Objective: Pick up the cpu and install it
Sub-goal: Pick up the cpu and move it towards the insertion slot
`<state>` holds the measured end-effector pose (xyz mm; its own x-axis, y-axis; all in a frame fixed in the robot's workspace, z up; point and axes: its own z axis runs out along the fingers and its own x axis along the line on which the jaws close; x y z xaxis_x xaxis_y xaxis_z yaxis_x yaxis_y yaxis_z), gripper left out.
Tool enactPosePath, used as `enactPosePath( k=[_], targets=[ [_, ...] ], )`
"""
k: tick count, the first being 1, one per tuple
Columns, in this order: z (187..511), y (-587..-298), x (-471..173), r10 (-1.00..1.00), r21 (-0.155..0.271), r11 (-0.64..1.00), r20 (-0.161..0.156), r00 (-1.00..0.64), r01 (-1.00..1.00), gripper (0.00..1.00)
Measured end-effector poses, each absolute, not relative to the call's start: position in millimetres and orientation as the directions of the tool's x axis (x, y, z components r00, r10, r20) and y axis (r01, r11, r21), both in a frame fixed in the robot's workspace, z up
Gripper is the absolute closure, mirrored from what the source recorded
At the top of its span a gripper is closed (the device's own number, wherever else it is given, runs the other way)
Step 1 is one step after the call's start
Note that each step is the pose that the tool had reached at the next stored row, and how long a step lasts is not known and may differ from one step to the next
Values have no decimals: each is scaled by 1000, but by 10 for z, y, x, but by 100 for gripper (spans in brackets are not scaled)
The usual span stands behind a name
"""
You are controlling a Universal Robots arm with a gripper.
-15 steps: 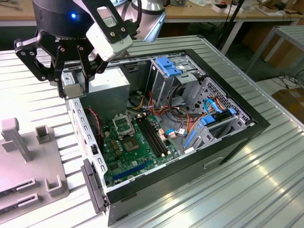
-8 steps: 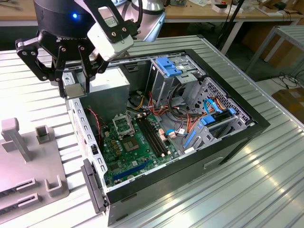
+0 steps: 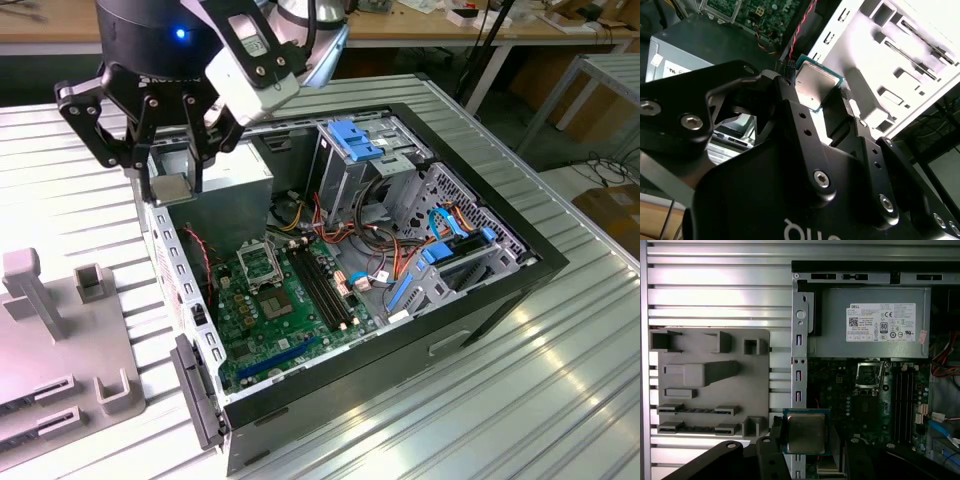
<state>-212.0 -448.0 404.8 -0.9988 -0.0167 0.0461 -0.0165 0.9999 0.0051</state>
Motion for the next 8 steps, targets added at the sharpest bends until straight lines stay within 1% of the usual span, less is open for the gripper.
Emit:
enactPosePath(
  k=[8],
  targets=[
    [4046, -4480, -1971, -17, 5, 1000, 46, -999, -16, 53]
  ],
)
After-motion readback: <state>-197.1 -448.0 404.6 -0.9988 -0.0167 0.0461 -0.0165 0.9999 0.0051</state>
